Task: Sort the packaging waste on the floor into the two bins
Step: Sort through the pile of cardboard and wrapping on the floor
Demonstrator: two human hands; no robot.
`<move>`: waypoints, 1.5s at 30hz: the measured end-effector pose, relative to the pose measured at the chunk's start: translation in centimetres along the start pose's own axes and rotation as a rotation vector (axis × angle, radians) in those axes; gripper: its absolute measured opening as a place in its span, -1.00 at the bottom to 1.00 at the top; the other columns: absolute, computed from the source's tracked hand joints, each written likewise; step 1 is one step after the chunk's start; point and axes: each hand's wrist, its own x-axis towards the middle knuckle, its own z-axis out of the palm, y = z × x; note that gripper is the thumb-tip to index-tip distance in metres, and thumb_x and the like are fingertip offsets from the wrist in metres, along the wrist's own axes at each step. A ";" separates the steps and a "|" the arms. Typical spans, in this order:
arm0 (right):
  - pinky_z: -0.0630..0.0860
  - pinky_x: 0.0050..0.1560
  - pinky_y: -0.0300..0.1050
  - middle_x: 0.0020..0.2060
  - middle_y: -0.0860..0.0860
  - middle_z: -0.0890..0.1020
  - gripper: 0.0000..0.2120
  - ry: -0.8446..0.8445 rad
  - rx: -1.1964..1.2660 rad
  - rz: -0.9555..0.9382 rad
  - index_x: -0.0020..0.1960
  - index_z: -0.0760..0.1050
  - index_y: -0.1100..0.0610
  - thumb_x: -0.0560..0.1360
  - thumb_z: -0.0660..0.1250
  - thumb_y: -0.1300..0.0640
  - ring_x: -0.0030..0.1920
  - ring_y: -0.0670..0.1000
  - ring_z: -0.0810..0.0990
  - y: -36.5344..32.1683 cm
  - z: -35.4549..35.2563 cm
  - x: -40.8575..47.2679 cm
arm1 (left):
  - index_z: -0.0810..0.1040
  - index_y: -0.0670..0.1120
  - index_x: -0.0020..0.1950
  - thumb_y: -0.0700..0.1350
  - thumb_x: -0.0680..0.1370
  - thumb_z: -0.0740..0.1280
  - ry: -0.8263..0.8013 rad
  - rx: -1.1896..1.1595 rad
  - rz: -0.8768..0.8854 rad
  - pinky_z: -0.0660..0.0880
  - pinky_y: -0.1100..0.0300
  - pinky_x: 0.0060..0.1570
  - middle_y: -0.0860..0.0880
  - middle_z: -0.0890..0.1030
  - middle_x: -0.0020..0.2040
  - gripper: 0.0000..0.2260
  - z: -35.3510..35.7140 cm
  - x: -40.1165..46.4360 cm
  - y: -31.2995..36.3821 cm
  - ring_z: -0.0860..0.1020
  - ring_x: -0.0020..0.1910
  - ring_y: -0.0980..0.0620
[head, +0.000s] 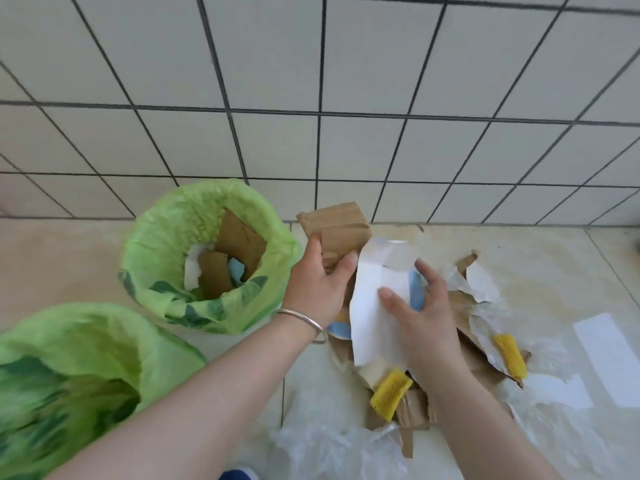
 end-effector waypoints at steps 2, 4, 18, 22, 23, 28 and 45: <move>0.54 0.12 0.06 0.25 -0.08 0.43 -0.31 -0.043 -0.005 -0.026 0.41 0.19 -0.21 0.40 0.45 0.06 0.18 0.04 0.50 -1.8 2.0 0.2 | 0.40 -0.04 0.08 -0.02 0.54 0.29 0.053 0.020 0.091 0.39 0.54 -0.21 0.17 0.58 -0.19 -0.82 -2.5 0.6 1.4 0.51 -0.29 0.40; 0.54 -0.14 -0.19 0.18 -0.10 0.46 -0.38 -0.093 0.002 -0.093 0.36 0.24 -0.17 0.41 0.44 0.09 0.05 -0.06 0.54 -3.8 4.5 0.4 | 0.40 -0.09 0.14 0.13 0.49 0.27 0.107 0.015 0.202 0.45 0.39 -0.12 0.13 0.60 -0.16 -0.64 -5.3 1.2 2.9 0.56 -0.23 0.27; 0.40 -0.35 -0.31 -0.15 -0.26 0.41 -0.52 -0.187 0.009 -0.080 0.10 0.21 -0.13 0.40 0.46 0.12 -0.20 -0.26 0.45 -4.4 20.7 2.9 | -0.22 0.12 0.52 -0.14 0.35 0.52 0.253 0.035 -0.052 0.40 0.36 0.04 0.23 0.54 0.04 0.04 -17.4 7.4 -4.2 0.53 0.02 0.20; 0.34 -0.39 -0.31 -0.13 -0.20 0.42 -0.53 -0.213 -0.109 -0.022 0.15 0.21 -0.07 0.42 0.44 0.10 -0.19 -0.17 0.45 -3.5 22.8 4.3 | 0.04 0.09 0.50 -0.18 0.32 0.54 0.260 0.013 -0.104 0.39 0.61 -0.09 0.23 0.53 0.05 -0.08 -18.5 8.7 -6.3 0.51 -0.02 0.27; 0.34 -0.36 -0.26 -0.07 -0.14 0.43 -0.52 -0.230 -0.156 -0.001 0.20 0.23 -0.02 0.43 0.43 0.09 -0.15 -0.08 0.46 -3.4 23.3 4.6 | 0.08 0.09 0.48 -0.19 0.32 0.54 0.260 0.019 -0.108 0.38 0.62 -0.09 0.24 0.52 0.05 -0.11 -18.8 8.9 -6.8 0.52 -0.03 0.26; 0.35 -0.32 -0.21 0.07 0.05 0.49 -0.51 -0.351 -0.601 0.131 0.27 0.29 0.21 0.43 0.40 0.16 -0.06 0.04 0.46 -1.4 25.6 6.6 | 0.23 0.06 0.35 -0.13 0.36 0.48 0.100 0.418 -0.137 0.50 0.09 -0.04 0.03 0.53 0.18 -0.34 -18.9 9.1 -9.3 0.56 0.02 -0.08; 0.49 -0.06 -0.13 0.14 0.11 0.57 -0.75 -0.505 -1.520 -0.116 0.17 0.49 0.21 0.56 0.13 0.23 0.14 0.09 0.58 -1.6 27.2 6.5 | 0.07 0.02 0.42 -0.10 0.47 0.37 -0.497 1.150 -0.505 0.43 0.02 -0.02 -0.23 0.40 0.25 -0.36 -16.6 11.5 -10.4 0.46 0.20 -0.20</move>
